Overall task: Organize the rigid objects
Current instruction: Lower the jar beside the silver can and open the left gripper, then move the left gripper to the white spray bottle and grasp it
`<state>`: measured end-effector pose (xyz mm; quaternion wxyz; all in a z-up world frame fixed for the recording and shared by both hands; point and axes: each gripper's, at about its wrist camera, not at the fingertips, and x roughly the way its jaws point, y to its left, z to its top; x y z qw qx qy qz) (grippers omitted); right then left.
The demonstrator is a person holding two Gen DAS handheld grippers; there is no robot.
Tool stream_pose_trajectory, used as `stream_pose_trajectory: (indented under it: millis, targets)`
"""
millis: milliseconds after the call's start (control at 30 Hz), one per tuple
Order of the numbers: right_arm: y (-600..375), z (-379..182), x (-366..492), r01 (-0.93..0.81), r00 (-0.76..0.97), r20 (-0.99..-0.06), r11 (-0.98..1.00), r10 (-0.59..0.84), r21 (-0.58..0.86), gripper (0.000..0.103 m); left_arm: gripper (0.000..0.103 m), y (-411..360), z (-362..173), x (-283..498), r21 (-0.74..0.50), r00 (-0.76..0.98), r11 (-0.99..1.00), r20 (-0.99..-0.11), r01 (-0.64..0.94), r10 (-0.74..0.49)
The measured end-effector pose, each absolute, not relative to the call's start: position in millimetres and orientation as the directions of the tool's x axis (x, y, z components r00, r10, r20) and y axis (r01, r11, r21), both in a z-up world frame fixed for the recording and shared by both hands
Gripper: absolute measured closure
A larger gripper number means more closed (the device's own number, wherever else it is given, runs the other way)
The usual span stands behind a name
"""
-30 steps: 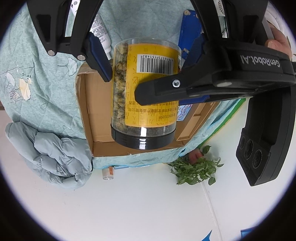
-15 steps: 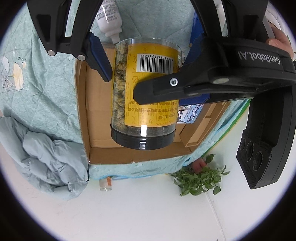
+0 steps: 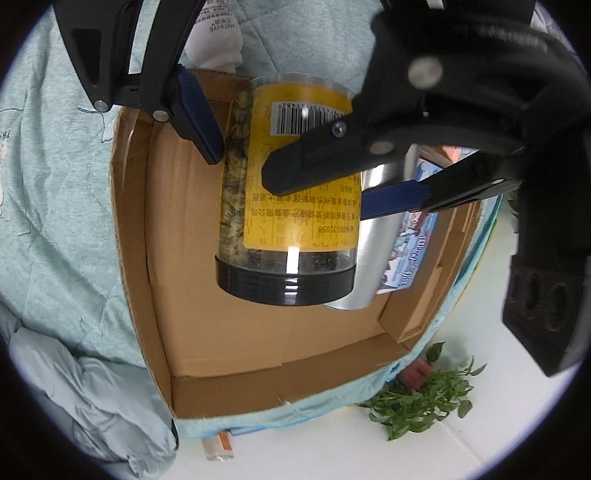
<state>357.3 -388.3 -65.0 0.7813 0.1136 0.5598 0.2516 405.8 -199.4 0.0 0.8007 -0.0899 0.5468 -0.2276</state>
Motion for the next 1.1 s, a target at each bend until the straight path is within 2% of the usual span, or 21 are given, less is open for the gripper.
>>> stream_pose_trajectory:
  millis: [67,233,333,367,433,500,567,667,700,733,767,800,867,900,933,967,1000,1033,1067,1100]
  targets:
    - [-391.1,-72.7,361.3,-0.237,0.230,-0.815,0.842,0.533,0.484,0.026,0.031,-200.6,-0.7,406.1,-0.404,0.296,0.877,-0.831,0.261,-0.471]
    - [-377.9,-72.5,363.7,-0.225,0.264,-0.849,0.885,0.458,0.408,0.024,0.034,-182.1,17.2,392.6,-0.393,0.394,0.893,-0.802,0.218,-0.449]
    - [-384.2,-63.6,356.6,-0.216,0.309,-0.826,0.880,0.472,0.422,0.024,0.030,-169.2,44.0,361.0,-0.343,0.484,0.895,-0.754,0.285,-0.443]
    - [-387.8,-58.8,349.7,-0.223,0.323,-0.817,0.877,0.479,0.426,0.024,0.029,-163.4,54.6,346.3,-0.298,0.531,0.905,-0.736,0.303,-0.420]
    - [-397.5,-44.4,328.1,-0.224,0.397,-0.800,0.893,0.450,0.391,0.024,0.019,-149.1,73.5,315.8,-0.200,0.639,0.926,-0.676,0.320,-0.367]
    - [-403.2,-31.9,311.0,-0.201,0.462,-0.791,0.916,0.400,0.346,0.023,0.000,-135.2,86.6,292.4,-0.132,0.731,0.944,-0.604,0.302,-0.318]
    - [-405.5,-19.8,295.3,-0.206,0.517,-0.766,0.924,0.381,0.321,0.023,0.000,-118.3,97.3,266.1,-0.093,0.813,0.963,-0.519,0.253,-0.264]
    - [-407.7,-3.4,266.6,-0.215,0.601,-0.710,0.930,0.367,0.299,0.023,0.001,-99.2,102.3,241.6,-0.095,0.839,0.968,-0.483,0.232,-0.249]
    - [-408.2,-0.5,259.3,-0.219,0.618,-0.697,0.931,0.365,0.293,0.023,0.004,-94.5,102.1,235.4,-0.099,0.843,0.969,-0.478,0.228,-0.247]
    - [-407.8,2.5,250.3,-0.228,0.637,-0.680,0.932,0.362,0.283,0.023,0.015,-90.6,99.3,227.0,-0.104,0.848,0.970,-0.470,0.220,-0.243]
    - [-406.7,5.1,242.0,-0.233,0.653,-0.669,0.935,0.355,0.268,0.029,0.062,-87.0,96.9,221.3,-0.108,0.846,0.968,-0.472,0.225,-0.249]
    - [-404.9,7.2,240.1,-0.235,0.666,-0.660,0.938,0.347,0.256,0.055,0.103,-84.4,92.9,217.4,-0.115,0.829,0.964,-0.492,0.239,-0.264]
    - [-400.7,9.5,228.6,-0.240,0.688,-0.655,0.949,0.314,0.202,0.078,0.102,-77.1,83.8,210.3,-0.152,0.810,0.967,-0.530,0.202,-0.252]
    - [-399.3,9.2,227.7,-0.247,0.688,-0.654,0.949,0.315,0.197,0.078,0.100,-72.2,82.0,203.5,-0.167,0.814,0.967,-0.523,0.195,-0.254]
    - [-400.1,9.7,225.0,-0.270,0.685,-0.645,0.940,0.339,0.208,0.077,0.093,-74.3,80.8,199.3,-0.144,0.816,0.971,-0.526,0.193,-0.240]
    - [-399.3,10.4,224.0,-0.297,0.682,-0.637,0.932,0.361,0.209,0.068,0.056,-76.1,79.3,196.7,-0.112,0.817,0.977,-0.536,0.180,-0.212]
    - [-398.9,11.4,219.2,-0.329,0.685,-0.632,0.928,0.363,0.177,0.039,0.000,-79.2,78.1,195.9,-0.082,0.820,0.984,-0.544,0.157,-0.176]
    - [-398.4,12.3,213.8,-0.340,0.695,-0.627,0.929,0.352,0.144,0.022,0.004,-80.7,77.1,191.9,-0.059,0.832,0.990,-0.537,0.124,-0.137]
    - [-400.9,12.1,206.3,-0.348,0.714,-0.612,0.931,0.341,0.112,0.011,0.000,-81.9,73.5,187.6,-0.058,0.842,0.991,-0.524,0.119,-0.132]
    - [-406.3,10.8,197.6,-0.354,0.729,-0.593,0.930,0.341,0.100,0.011,0.000,-83.5,70.1,185.4,-0.063,0.840,0.988,-0.520,0.142,-0.154]
